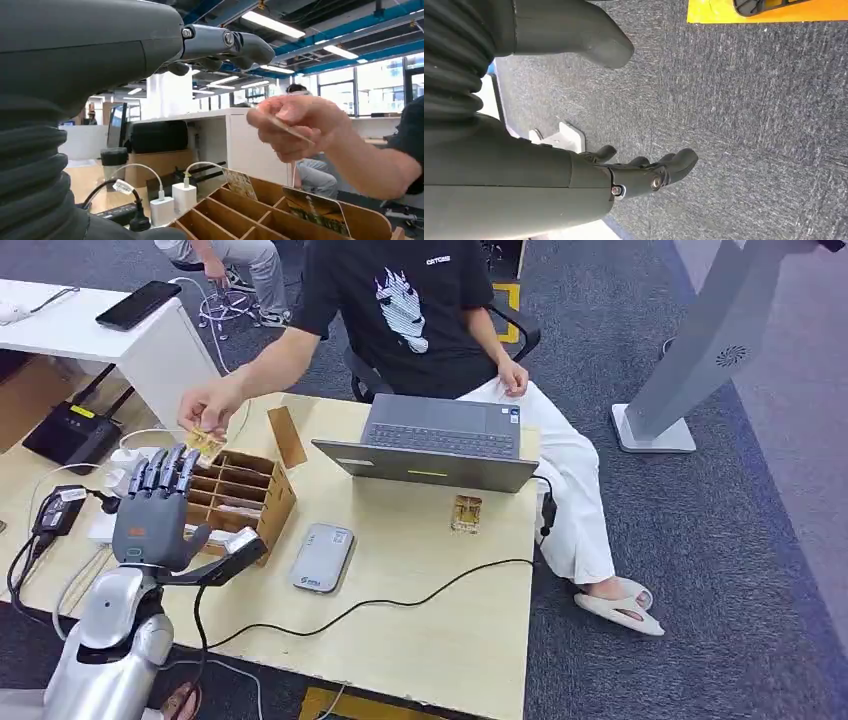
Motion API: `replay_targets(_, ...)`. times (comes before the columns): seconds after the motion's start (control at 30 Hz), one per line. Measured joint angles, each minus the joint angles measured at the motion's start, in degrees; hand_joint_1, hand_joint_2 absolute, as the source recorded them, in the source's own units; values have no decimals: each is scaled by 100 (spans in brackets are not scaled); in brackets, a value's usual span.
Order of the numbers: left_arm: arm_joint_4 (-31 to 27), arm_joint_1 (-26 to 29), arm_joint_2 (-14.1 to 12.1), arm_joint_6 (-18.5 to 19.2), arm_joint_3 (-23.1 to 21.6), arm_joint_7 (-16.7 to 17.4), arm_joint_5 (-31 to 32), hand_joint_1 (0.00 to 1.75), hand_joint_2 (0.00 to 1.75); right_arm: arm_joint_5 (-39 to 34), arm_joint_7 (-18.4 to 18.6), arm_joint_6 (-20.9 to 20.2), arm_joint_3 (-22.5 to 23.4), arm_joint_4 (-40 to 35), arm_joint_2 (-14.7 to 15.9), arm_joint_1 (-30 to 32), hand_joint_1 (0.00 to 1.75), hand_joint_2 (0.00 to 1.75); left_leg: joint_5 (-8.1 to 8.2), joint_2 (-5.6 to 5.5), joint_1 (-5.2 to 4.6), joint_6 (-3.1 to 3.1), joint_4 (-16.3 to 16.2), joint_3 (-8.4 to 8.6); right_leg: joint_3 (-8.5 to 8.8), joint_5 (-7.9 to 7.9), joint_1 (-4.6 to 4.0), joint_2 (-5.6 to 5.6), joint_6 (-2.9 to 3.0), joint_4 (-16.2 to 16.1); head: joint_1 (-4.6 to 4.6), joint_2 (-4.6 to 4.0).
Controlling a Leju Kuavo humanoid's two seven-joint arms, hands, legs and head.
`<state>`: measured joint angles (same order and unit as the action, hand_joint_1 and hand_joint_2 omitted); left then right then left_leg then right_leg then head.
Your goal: Pass the card to the sensor for recognition and then transmit it.
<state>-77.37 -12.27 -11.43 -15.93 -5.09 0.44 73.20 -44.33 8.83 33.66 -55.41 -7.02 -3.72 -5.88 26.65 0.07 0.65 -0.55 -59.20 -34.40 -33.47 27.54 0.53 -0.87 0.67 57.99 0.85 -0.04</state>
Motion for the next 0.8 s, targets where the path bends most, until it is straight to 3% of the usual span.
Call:
replay_targets(0.63, 2, 0, -26, -7, -9, 2, -7, 0, 175, -4, 0, 0, 0, 0, 0, 0, 0, 175, 0, 0, 0, 0, 0, 0, 0, 0, 0, 0, 0, 0, 0, 0)
replay_targets(0.8, 0, 0, -35, -241, -9, 13, -41, 0, 175, -46, 0, 2, -15, 0, 0, 0, 0, 175, 0, 0, 0, 0, 0, 0, 0, 0, 0, 0, 0, 0, 0, 0)
